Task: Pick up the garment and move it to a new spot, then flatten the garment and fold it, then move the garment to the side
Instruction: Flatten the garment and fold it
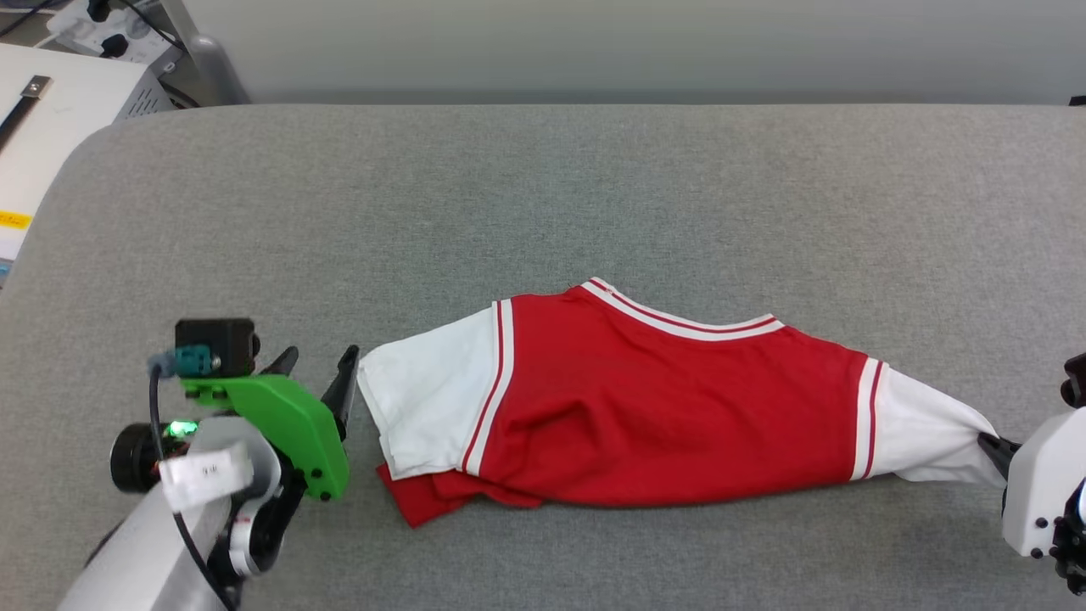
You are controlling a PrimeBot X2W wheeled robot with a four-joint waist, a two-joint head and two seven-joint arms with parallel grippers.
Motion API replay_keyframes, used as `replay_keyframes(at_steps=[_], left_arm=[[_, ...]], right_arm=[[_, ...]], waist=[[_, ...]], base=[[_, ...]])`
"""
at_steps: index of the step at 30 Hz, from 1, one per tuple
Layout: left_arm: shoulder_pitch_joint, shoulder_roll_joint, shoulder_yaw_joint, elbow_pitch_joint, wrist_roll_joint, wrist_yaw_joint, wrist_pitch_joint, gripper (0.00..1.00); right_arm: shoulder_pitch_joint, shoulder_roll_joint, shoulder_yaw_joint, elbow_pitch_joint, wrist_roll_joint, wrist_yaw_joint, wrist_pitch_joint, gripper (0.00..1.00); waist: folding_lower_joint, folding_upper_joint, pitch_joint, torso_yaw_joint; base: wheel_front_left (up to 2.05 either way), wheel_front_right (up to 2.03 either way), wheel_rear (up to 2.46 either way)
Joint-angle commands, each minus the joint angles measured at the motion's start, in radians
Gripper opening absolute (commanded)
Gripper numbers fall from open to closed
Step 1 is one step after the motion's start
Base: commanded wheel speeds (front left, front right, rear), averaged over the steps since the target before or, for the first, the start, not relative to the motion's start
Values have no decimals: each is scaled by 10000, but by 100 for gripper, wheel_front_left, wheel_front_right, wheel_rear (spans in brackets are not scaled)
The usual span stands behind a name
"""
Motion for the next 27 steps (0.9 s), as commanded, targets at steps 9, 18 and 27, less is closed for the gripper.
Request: replay_keyframes(at_steps=[9,18,27], left_arm=[[-1907,89,-968,2173,-757,-1347,2782,100],[-2549,-539,-2200,4068,-653,-2360,4093,0],[-3243,-493,-1976,4199,255,-1930,2238,0]], right_arm=[[-342,529,375,-137,-57,-7,-71,0],[-308,764,486,2,90,-7,-225,0],[-590,604,592,-9,24,-7,-565,0]], waist=[[0,-1,993,-798],[0,-1,1287,-963],[0,-1,815,-776]], base=[[0,0,0],[0,0,0],[0,0,0]])
